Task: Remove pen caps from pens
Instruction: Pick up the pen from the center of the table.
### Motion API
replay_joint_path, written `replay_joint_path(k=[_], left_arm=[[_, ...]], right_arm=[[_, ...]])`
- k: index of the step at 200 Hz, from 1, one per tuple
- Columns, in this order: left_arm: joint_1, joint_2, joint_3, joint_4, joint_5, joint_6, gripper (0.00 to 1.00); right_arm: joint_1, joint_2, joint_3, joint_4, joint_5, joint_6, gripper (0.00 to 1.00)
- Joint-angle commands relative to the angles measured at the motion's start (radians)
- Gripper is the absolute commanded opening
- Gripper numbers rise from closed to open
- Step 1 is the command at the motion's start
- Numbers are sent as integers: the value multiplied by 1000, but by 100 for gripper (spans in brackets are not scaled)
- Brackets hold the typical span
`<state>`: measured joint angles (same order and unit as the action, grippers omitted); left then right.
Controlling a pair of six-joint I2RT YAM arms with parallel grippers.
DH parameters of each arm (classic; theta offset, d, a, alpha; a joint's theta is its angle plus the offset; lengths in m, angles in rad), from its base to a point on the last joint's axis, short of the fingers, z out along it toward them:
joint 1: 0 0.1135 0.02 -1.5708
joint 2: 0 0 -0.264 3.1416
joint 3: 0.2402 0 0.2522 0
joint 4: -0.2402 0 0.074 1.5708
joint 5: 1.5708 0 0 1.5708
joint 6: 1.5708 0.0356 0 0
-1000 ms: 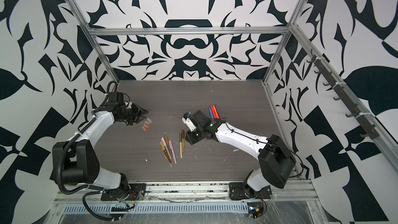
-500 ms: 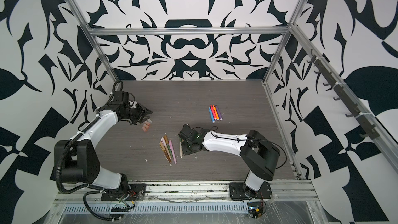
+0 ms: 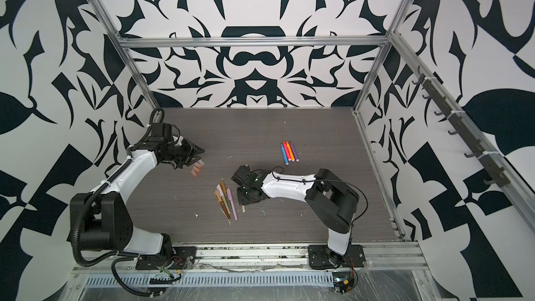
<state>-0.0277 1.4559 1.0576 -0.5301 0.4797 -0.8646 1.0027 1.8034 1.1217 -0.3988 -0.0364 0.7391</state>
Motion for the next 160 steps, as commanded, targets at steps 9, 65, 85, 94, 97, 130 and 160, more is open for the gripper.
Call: replay_joint_path(k=[9, 65, 85, 94, 97, 130, 160], left_arm=[[1, -4, 0, -34, 17, 18, 38], [5, 2, 7, -41, 23, 28, 38], [7, 3, 10, -42, 24, 30, 38], [9, 5, 12, -42, 26, 31, 38], [9, 7, 13, -42, 26, 32, 38], [12, 9, 21, -48, 30, 36, 38], [15, 8, 22, -51, 31, 39, 38]], right_arm=[[-3, -7, 41, -40, 16, 17, 28], [-6, 23, 56, -63, 19, 31, 23], [-8, 31, 61, -67, 13, 36, 21], [-10, 38, 65, -70, 9, 36, 21], [-10, 41, 68, -74, 8, 38, 21], [-16, 63, 82, -102, 10, 46, 21], [-21, 103, 140, -200, 56, 50, 23]])
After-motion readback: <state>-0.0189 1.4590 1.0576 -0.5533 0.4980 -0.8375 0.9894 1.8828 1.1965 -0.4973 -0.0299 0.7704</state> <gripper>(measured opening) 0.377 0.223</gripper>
